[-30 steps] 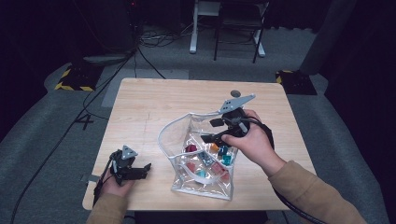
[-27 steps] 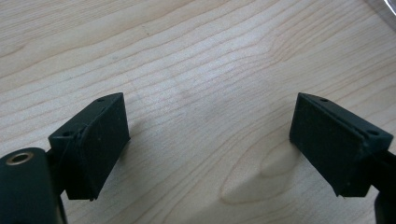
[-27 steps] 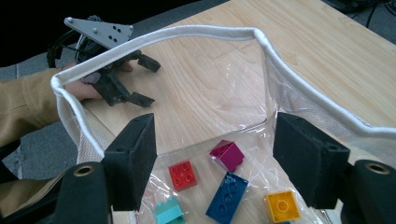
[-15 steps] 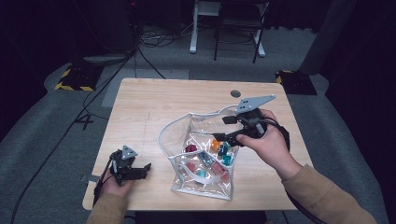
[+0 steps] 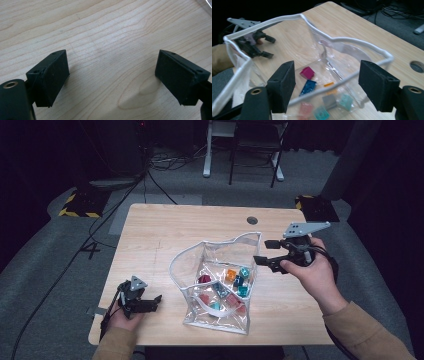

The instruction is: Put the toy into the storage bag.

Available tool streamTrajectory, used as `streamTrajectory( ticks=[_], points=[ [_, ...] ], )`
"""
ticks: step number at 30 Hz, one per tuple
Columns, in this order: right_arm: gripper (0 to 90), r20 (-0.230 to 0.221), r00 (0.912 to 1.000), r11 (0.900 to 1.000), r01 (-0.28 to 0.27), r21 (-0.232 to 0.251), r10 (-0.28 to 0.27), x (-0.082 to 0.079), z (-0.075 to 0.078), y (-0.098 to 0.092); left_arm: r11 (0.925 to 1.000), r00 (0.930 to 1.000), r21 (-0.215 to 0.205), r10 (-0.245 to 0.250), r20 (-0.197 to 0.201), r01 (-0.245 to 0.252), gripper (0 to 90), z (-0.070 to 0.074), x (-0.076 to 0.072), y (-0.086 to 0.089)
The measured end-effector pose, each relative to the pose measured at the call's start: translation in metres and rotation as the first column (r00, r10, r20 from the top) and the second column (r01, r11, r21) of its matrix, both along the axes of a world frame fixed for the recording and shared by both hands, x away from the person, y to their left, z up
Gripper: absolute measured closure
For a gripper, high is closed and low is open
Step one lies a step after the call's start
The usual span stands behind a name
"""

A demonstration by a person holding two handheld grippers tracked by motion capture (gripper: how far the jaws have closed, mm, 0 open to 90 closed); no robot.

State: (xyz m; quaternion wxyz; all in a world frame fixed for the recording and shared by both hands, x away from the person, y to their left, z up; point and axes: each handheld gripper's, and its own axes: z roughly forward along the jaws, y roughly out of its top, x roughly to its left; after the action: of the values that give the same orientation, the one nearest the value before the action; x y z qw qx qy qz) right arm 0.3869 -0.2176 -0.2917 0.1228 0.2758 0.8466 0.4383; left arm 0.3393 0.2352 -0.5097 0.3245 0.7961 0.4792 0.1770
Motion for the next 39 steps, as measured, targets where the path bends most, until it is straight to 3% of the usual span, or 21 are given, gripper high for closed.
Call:
streamTrajectory(
  ticks=[9, 23, 39],
  points=[
    [30.4, 0.003, 0.9950, 0.995, 0.100, 0.023, -0.100, 0.004, -0.010, -0.039, 1.0000, 1.0000, 0.000, 0.000, 0.000, 0.000, 12.1, 0.000, 0.000, 0.000],
    [29.3, 0.002, 0.9753, 0.975, 0.221, -0.003, -0.221, 0.009, -0.039, -0.087, 1.0000, 1.0000, 0.000, 0.000, 0.000, 0.000, 12.1, 0.000, 0.000, 0.000],
    [28.0, -0.095, 0.9342, 0.938, 0.339, -0.067, -0.344, 0.017, -0.106, -0.133, 1.0000, 1.0000, 0.000, 0.000, 0.000, 0.000, 12.1, 0.000, 0.000, 0.000]
  ],
)
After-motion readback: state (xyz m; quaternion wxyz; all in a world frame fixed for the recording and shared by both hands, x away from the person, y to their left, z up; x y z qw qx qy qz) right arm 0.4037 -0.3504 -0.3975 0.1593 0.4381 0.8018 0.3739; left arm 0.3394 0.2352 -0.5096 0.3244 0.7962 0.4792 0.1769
